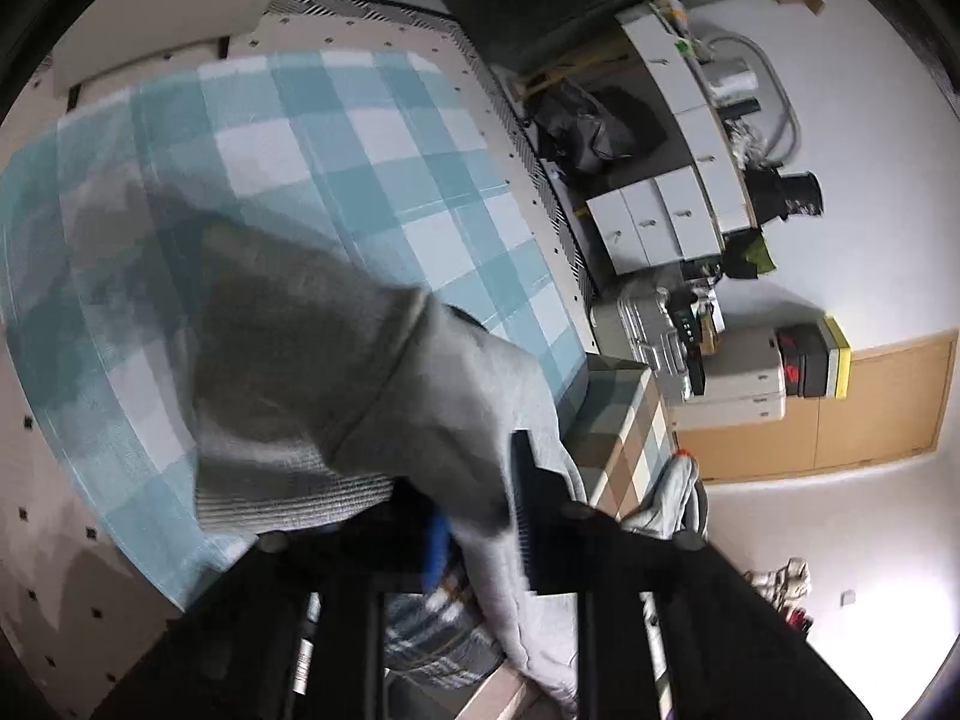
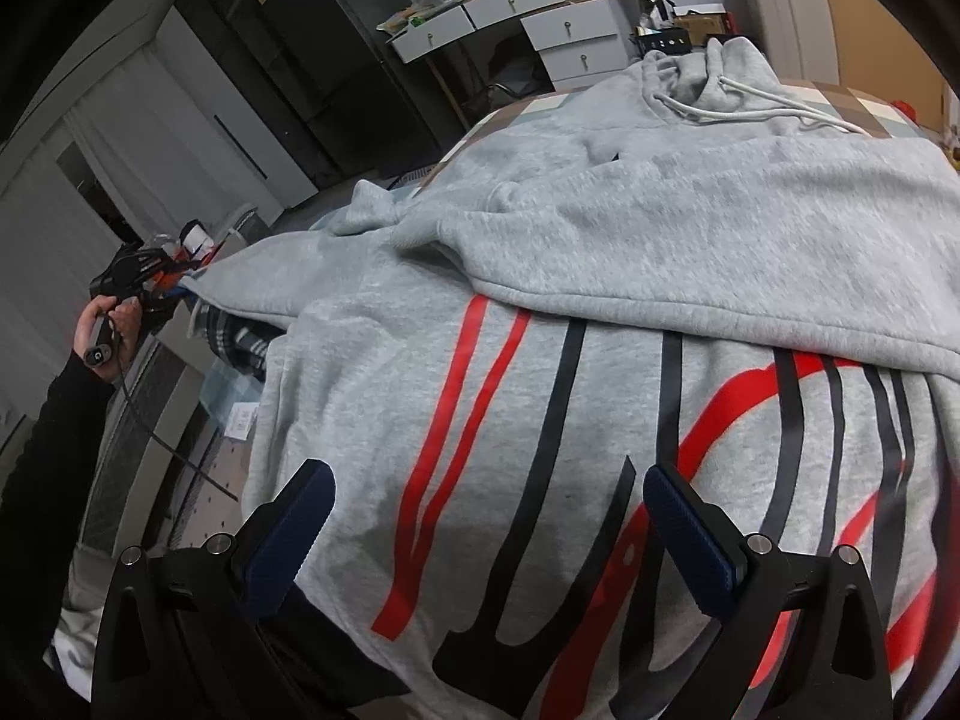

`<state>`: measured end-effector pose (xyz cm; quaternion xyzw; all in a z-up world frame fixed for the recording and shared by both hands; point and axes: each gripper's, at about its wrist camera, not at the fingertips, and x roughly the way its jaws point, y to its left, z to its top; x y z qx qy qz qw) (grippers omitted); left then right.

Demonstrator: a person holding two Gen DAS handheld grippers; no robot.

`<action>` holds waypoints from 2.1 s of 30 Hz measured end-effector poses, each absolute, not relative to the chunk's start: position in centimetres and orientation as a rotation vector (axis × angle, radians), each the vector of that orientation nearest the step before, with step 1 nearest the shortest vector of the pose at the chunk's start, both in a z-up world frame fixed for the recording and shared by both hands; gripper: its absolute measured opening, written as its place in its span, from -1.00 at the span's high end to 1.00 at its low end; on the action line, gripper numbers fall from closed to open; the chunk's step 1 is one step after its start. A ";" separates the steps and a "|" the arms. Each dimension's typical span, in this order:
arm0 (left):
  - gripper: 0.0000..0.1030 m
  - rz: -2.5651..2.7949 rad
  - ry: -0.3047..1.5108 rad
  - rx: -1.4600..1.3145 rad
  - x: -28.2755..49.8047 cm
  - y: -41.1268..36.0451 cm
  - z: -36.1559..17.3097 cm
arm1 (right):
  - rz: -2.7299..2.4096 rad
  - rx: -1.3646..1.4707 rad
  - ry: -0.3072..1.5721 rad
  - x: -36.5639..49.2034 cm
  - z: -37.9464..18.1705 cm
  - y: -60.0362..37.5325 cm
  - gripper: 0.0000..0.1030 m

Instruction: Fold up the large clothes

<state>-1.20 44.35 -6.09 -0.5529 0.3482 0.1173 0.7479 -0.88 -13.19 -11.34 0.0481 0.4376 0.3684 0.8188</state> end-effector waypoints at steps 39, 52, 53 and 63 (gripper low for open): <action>0.94 0.002 0.521 -0.552 5.7 30.3 10.8 | 0.756 0.240 0.873 -0.7 -9.6 -16.0 -1.00; 0.94 -0.321 0.630 -0.240 12.0 11.2 13.3 | 0.550 0.458 0.841 0.6 -9.5 -24.0 -1.00; 0.94 -0.346 0.649 -0.217 12.6 9.3 12.6 | 0.528 0.482 0.833 0.7 -9.4 -25.0 -1.00; 0.94 -0.513 0.967 -0.038 15.6 -7.7 -1.0 | 0.238 0.718 0.728 0.5 -9.6 -36.9 -1.00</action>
